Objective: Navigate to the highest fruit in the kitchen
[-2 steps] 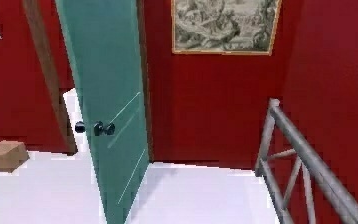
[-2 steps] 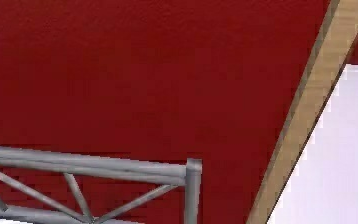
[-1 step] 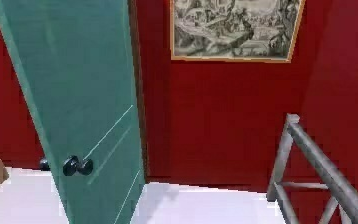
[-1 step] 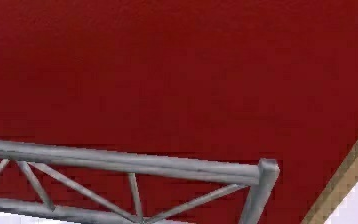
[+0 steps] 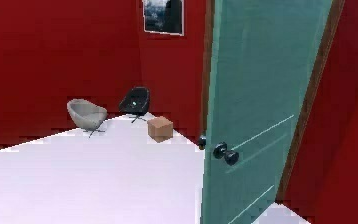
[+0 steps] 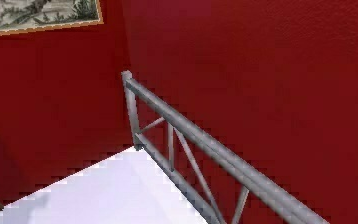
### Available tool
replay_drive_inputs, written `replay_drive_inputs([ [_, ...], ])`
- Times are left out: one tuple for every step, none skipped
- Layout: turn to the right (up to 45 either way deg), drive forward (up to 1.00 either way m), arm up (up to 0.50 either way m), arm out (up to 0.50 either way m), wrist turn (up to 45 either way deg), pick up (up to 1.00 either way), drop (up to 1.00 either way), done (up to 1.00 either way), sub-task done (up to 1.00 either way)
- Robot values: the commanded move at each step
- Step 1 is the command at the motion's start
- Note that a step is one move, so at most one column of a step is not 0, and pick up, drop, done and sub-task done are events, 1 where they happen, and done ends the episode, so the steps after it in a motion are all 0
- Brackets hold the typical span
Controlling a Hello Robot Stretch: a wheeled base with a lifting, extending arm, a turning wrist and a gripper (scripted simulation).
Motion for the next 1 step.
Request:
replay_drive_inputs([
  [-21.0, 0.0, 0.0, 0.0, 0.0, 0.0, 0.0, 0.0, 0.0],
])
